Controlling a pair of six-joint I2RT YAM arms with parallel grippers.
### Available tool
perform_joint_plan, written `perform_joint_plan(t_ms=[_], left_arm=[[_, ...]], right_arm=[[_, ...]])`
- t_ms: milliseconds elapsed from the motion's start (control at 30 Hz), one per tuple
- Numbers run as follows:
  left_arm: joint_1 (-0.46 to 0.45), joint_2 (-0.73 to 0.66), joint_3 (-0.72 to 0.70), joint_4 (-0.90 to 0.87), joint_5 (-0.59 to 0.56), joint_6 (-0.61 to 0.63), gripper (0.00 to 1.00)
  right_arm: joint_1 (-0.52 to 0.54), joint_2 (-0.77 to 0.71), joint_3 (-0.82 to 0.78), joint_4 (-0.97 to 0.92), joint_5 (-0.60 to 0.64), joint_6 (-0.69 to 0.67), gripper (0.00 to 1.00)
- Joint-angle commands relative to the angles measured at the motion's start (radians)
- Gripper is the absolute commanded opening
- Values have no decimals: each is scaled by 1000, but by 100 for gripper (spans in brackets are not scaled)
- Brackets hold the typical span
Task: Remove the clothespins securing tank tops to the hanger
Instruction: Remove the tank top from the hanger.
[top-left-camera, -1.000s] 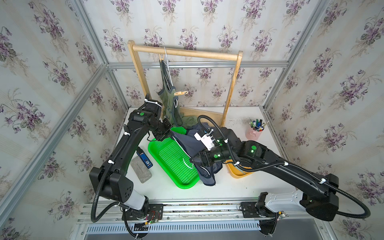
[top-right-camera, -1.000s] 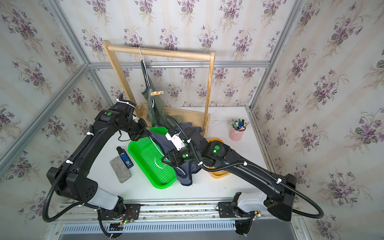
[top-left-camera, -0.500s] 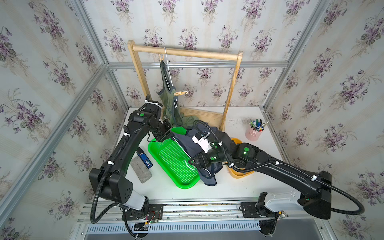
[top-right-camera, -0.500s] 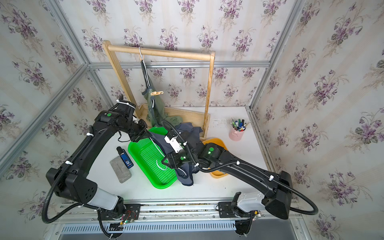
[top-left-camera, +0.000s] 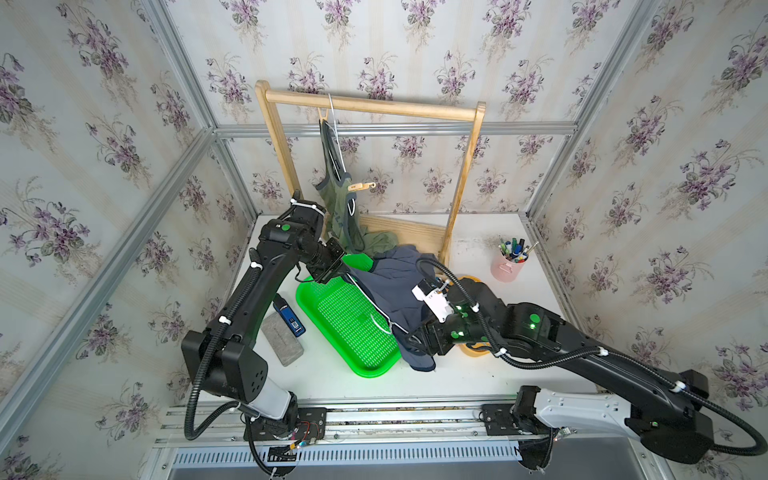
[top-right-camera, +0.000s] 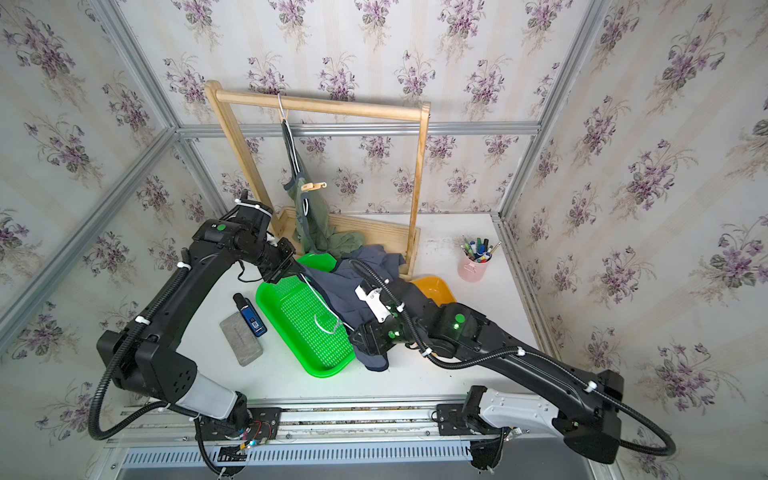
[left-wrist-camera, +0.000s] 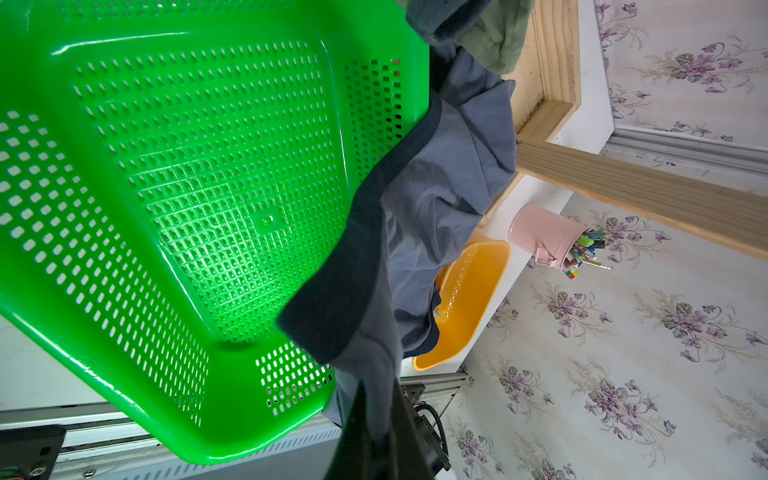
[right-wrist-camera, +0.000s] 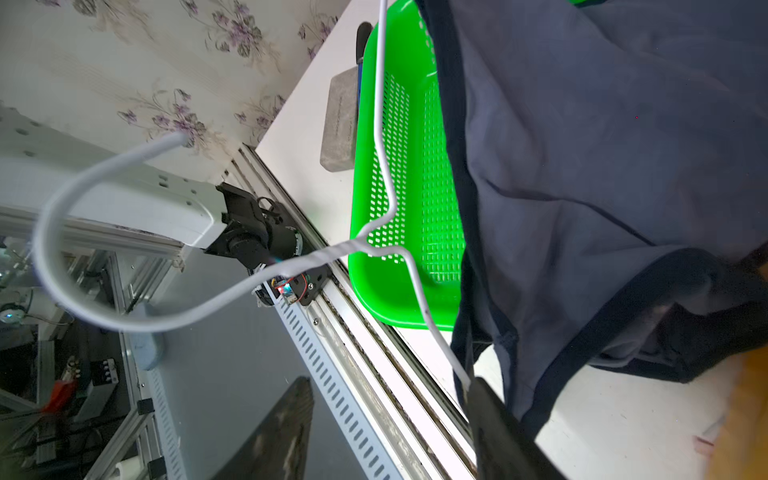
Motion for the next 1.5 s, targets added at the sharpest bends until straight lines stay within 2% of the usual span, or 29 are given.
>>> perform_joint_plan(t_ms=[0, 133, 233, 333, 400, 467, 533, 600, 767, 833, 933, 1200, 1467], left_arm=[[0, 1, 12, -24, 18, -22, 0], [0, -4, 6, -29, 24, -26, 0], [0, -10, -2, -31, 27, -30, 0], [0, -12, -2, -30, 31, -32, 1], [0, -13, 0, -31, 32, -32, 1], [0, -15, -1, -30, 34, -32, 3], [1, -18, -4, -31, 32, -31, 9], [5, -20, -4, -33, 27, -27, 17], [34, -12, 18, -47, 19, -2, 28], [44, -3, 33, -56, 14, 9, 28], [56, 17, 49, -59, 21, 20, 22], [63, 43, 56, -59, 14, 28, 15], [94, 42, 25, -57, 38, 48, 15]], right_arm=[[17, 68, 15, 68, 51, -13, 59], [16, 126, 56, 136, 137, -54, 58], [15, 190, 111, 149, 134, -91, 52], [15, 251, 145, 158, 107, -109, 36], [16, 268, 145, 173, 98, -111, 17], [15, 266, 138, 185, 104, -108, 7], [15, 248, 127, 195, 114, -106, 0], [7, 223, 117, 196, 114, -105, 0], [1, 162, 103, 156, 106, -107, 0], [1, 138, 94, 141, 90, -101, 0], [1, 95, 78, 139, 65, -88, 0], [3, 29, 98, 82, 44, -80, 0], [3, 16, 128, 81, 32, -77, 0]])
